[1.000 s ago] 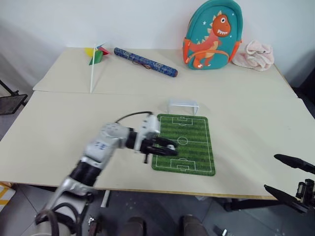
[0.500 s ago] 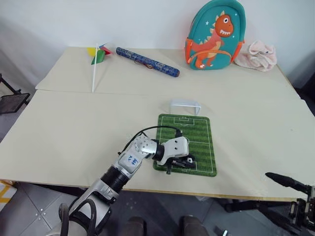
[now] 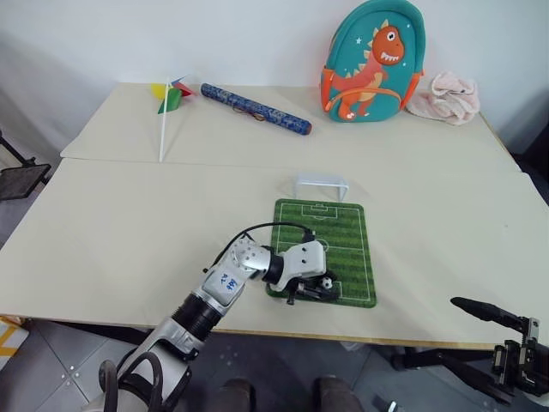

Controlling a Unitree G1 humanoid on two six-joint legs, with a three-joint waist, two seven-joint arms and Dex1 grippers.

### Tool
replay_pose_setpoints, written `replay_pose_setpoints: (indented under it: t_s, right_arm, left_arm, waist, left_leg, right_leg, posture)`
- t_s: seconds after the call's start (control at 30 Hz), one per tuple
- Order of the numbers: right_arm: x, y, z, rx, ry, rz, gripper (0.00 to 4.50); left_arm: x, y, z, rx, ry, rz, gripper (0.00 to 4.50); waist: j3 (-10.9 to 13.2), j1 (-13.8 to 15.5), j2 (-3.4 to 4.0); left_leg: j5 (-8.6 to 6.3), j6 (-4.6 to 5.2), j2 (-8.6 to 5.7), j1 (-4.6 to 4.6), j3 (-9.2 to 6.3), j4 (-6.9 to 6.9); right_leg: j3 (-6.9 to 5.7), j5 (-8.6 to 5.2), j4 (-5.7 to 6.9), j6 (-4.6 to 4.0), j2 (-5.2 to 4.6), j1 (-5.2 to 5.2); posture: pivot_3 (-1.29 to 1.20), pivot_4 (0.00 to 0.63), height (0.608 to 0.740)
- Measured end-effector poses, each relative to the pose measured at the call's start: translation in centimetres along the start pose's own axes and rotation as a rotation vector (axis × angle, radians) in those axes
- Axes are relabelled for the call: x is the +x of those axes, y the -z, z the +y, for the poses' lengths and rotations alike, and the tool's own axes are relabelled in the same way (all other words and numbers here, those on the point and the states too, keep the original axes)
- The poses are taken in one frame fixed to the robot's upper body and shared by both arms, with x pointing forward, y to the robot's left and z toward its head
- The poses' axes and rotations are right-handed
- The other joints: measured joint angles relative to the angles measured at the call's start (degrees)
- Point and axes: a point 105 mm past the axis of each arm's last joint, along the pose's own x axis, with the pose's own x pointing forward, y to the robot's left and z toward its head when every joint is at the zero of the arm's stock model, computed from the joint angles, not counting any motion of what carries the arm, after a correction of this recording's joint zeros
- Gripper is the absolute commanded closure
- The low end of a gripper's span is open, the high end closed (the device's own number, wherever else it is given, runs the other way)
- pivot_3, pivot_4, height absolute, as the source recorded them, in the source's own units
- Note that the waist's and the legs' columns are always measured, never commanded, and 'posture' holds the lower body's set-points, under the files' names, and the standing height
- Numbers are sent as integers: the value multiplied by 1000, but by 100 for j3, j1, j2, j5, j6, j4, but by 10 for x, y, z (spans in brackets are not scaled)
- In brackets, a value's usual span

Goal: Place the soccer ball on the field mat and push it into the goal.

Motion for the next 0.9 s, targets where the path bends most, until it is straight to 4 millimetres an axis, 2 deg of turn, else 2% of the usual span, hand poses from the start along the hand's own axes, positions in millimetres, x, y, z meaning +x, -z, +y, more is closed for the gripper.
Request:
replay_pose_setpoints:
  t_s: [0.03, 0.4, 0.47, 0.53, 0.73, 0.8, 0.9]
  right_arm:
    - [1, 1, 0, 3, -5, -2, 0]
    - [-6, 9, 1, 30, 23, 20, 0]
    - [-7, 11, 2, 40, 25, 24, 0]
    - [-8, 14, 3, 54, 30, 26, 0]
    - [-9, 21, 7, 95, 31, 34, 0]
    - [-9, 21, 8, 95, 31, 34, 0]
    - [-9, 20, 7, 81, 31, 31, 0]
  left_arm:
    - [0, 0, 0, 0, 2, 0, 1527]
    - [-3, 0, -2, 8, -1, -22, 1527]
    - [-6, -5, 0, 11, -15, -48, 1527]
    - [-13, -17, 5, 15, -44, -119, 1527]
    - [-51, -60, 11, 45, -87, -330, 1527]
    - [-72, -56, 3, 63, -55, -309, 1527]
    - [-100, -22, -15, 20, -26, -196, 2125]
  waist:
    - [0, 0, 0]
    - [0, -1, 0]
    - [0, 0, 0]
    - [0, 0, 0]
    - [-1, -17, 1]
    - [-3, -57, 5]
    - [-4, -91, 15]
  left_leg:
    - [0, 0, 0, 0, 0, 1]
    - [0, 1, 0, 0, 0, 1]
    - [0, 1, 0, -1, 0, 1]
    - [0, 1, 0, -2, -2, 2]
    - [1, 0, 4, 0, -2, -1]
    - [1, -2, 8, 12, 1, -10]
    - [1, -3, 8, 34, 3, -20]
  right_leg:
    - [0, 0, 0, 0, 0, 0]
    - [0, 0, -1, 0, 0, 1]
    - [0, 0, -1, 0, -1, 1]
    - [0, 0, -1, 0, -2, 1]
    - [-1, 0, -1, 0, 0, 0]
    - [0, -1, 0, -3, 1, 2]
    - [2, -4, -1, -8, -1, 20]
  posture:
    - [0, 150, 740]
    - [0, 150, 740]
    - [0, 150, 740]
    - [0, 150, 740]
    - [0, 150, 740]
    - [0, 150, 740]
    - [0, 150, 740]
